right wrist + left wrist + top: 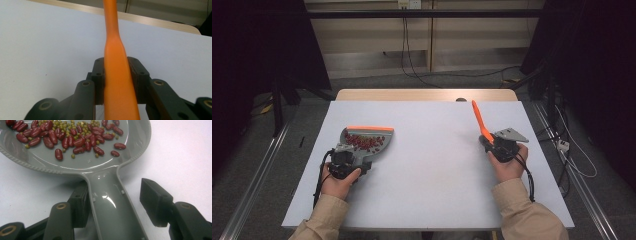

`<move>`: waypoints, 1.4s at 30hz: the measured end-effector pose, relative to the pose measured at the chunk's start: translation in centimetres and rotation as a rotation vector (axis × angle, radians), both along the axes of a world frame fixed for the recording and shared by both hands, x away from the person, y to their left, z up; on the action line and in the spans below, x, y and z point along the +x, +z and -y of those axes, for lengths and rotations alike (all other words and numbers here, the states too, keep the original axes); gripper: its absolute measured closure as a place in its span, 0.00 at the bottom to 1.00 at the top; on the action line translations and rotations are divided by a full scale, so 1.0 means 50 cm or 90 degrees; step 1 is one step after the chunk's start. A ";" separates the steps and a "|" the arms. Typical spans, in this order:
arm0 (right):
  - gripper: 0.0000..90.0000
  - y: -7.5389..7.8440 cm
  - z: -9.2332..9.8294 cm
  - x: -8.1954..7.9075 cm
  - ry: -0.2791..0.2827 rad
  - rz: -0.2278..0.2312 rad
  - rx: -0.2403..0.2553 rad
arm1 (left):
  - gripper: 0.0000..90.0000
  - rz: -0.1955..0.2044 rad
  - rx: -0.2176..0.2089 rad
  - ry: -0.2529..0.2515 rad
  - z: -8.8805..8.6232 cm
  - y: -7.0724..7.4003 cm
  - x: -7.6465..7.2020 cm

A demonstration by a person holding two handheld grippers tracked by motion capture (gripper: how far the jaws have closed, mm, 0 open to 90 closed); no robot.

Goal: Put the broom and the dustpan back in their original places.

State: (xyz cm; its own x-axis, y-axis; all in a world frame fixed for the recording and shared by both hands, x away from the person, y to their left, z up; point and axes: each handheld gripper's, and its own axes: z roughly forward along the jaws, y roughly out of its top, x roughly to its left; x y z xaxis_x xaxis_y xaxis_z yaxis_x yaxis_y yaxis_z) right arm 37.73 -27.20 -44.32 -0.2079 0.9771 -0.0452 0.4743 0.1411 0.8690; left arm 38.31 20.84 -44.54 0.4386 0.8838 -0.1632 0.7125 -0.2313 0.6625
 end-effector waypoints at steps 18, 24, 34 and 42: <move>0.61 -0.006 -0.050 0.016 0.045 0.005 0.118 | 0.36 0.003 -0.024 -0.019 0.000 0.005 -0.011; 0.50 0.005 -0.053 -0.004 0.090 0.007 0.146 | 0.18 0.046 -0.052 -0.023 -0.007 0.016 -0.028; 0.36 0.011 -0.022 -0.048 0.111 -0.019 0.145 | 0.10 0.121 -0.088 -0.066 -0.016 0.029 -0.044; 0.27 0.006 -0.017 -0.077 0.143 -0.009 0.130 | 0.09 0.137 -0.094 -0.093 -0.025 0.030 -0.055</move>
